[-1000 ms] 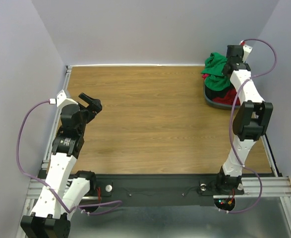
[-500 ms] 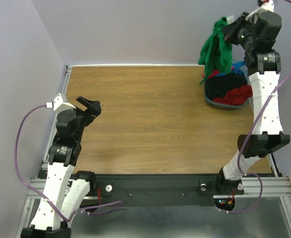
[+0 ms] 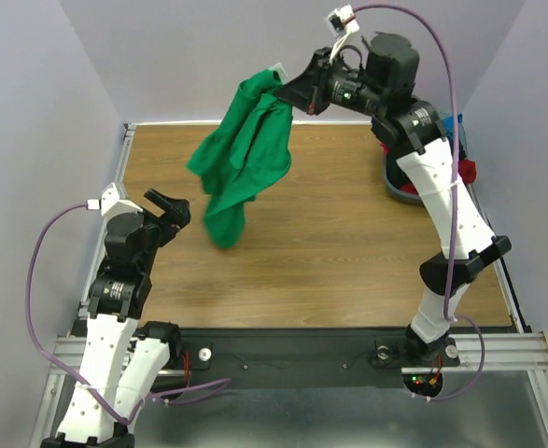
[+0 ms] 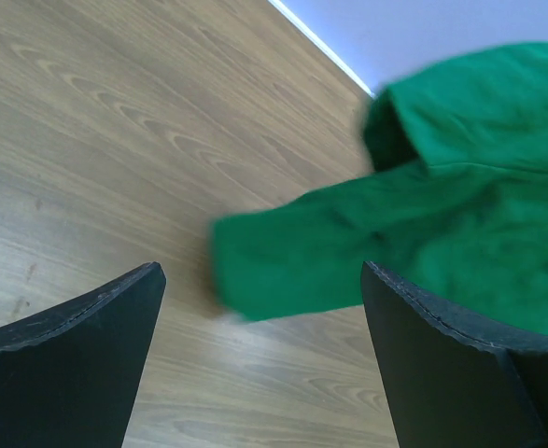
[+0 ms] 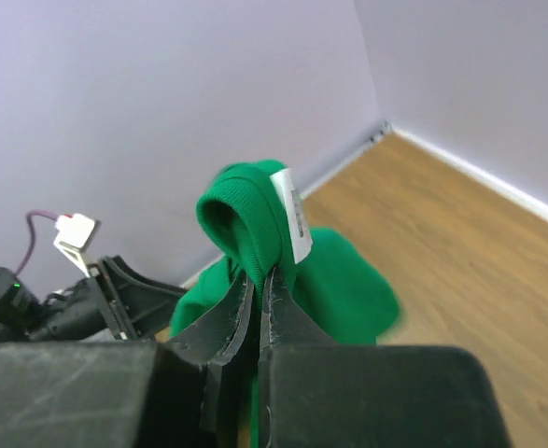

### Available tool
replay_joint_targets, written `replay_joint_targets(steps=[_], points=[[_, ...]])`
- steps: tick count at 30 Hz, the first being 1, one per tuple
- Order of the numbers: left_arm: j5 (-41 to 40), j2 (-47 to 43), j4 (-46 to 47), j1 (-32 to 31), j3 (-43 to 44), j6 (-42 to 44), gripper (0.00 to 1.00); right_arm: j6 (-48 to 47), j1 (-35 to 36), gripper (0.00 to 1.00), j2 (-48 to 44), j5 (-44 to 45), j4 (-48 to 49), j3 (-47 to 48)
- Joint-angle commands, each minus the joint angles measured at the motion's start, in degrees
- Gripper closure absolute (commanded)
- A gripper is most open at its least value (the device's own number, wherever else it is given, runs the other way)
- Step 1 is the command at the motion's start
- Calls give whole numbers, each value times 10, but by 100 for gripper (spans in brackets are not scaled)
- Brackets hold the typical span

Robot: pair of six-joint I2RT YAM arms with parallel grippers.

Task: Fold and stack the t-shirts
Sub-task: Move the tshirt to the center of the board, then flatten the tshirt out

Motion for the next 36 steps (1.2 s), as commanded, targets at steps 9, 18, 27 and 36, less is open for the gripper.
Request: replay_joint_targets(steps=[9,18,27,36], points=[[-31,-8,-25,1,18,-14,1,58,-32,80,-235,419,33,-549],[20,68,30,1,-57,-22,1,97,-103,0,-340,474,34,-757],[61,238,147,1,-67,-9,1,101,-49,0,-340,348,72,-833],[35,356,157,1,-50,-7,1,126,197,0,-202,438,158,-822]])
